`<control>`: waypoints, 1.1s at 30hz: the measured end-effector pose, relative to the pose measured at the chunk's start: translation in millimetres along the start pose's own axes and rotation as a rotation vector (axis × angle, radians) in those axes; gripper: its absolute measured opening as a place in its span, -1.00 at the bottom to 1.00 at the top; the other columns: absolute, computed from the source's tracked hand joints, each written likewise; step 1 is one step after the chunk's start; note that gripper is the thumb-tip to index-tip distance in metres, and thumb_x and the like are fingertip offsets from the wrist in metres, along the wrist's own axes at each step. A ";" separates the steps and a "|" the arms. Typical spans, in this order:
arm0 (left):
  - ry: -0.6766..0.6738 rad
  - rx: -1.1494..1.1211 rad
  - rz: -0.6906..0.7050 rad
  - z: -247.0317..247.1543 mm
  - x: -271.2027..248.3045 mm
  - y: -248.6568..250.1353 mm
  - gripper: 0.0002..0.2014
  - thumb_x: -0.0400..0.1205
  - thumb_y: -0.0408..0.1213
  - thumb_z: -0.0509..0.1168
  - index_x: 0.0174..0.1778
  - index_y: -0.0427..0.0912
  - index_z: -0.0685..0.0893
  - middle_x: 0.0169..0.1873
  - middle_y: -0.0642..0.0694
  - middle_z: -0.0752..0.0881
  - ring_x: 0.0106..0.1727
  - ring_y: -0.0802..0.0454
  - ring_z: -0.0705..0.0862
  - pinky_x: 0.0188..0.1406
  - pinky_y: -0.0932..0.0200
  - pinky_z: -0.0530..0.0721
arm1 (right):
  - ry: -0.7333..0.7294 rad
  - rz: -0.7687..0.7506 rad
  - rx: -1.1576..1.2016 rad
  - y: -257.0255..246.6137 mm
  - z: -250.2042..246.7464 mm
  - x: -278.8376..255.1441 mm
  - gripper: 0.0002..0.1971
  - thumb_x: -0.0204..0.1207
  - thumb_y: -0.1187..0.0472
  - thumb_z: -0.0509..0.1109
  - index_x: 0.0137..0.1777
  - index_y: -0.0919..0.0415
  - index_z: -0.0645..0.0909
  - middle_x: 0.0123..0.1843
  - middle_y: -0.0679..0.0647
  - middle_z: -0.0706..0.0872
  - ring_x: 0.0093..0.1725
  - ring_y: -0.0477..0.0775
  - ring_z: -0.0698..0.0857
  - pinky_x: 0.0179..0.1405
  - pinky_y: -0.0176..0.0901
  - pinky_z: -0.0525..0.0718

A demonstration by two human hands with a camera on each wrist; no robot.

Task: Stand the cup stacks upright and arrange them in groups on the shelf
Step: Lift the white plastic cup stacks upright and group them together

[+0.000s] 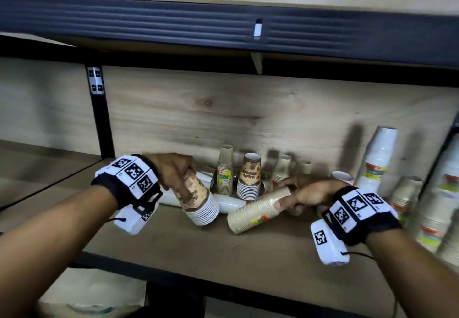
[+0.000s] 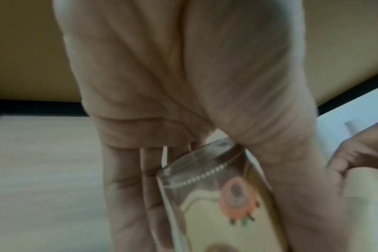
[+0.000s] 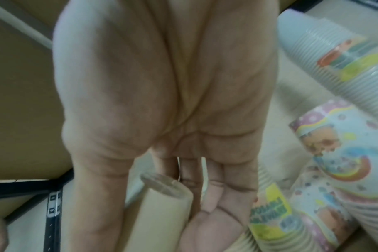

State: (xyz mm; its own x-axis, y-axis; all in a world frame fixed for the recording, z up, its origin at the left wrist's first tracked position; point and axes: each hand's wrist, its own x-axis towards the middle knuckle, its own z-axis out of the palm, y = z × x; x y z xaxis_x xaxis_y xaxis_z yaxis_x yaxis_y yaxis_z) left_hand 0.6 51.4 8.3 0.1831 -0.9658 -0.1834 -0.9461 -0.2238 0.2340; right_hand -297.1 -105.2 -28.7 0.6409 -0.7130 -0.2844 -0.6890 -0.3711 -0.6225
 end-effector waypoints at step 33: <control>0.101 -0.176 0.510 105.1 119.7 275.1 -0.16 0.20 0.11 0.62 0.39 0.02 0.48 0.30 0.04 0.65 0.30 0.01 0.63 0.26 0.10 0.64 | 0.656 0.288 -0.122 120.9 -78.9 -108.6 -0.41 0.41 0.05 0.61 0.41 0.04 0.48 0.29 0.07 0.69 0.11 0.04 0.61 0.11 -0.16 0.53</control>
State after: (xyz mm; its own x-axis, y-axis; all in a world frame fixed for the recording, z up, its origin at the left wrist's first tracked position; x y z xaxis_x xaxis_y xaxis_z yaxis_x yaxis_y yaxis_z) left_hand -265.9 -112.0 -49.6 -0.2544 -0.9633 0.0860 -0.8643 0.2664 0.4266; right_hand -476.6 -119.6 -15.5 0.1205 -0.9882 0.0947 -0.8573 -0.1517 -0.4920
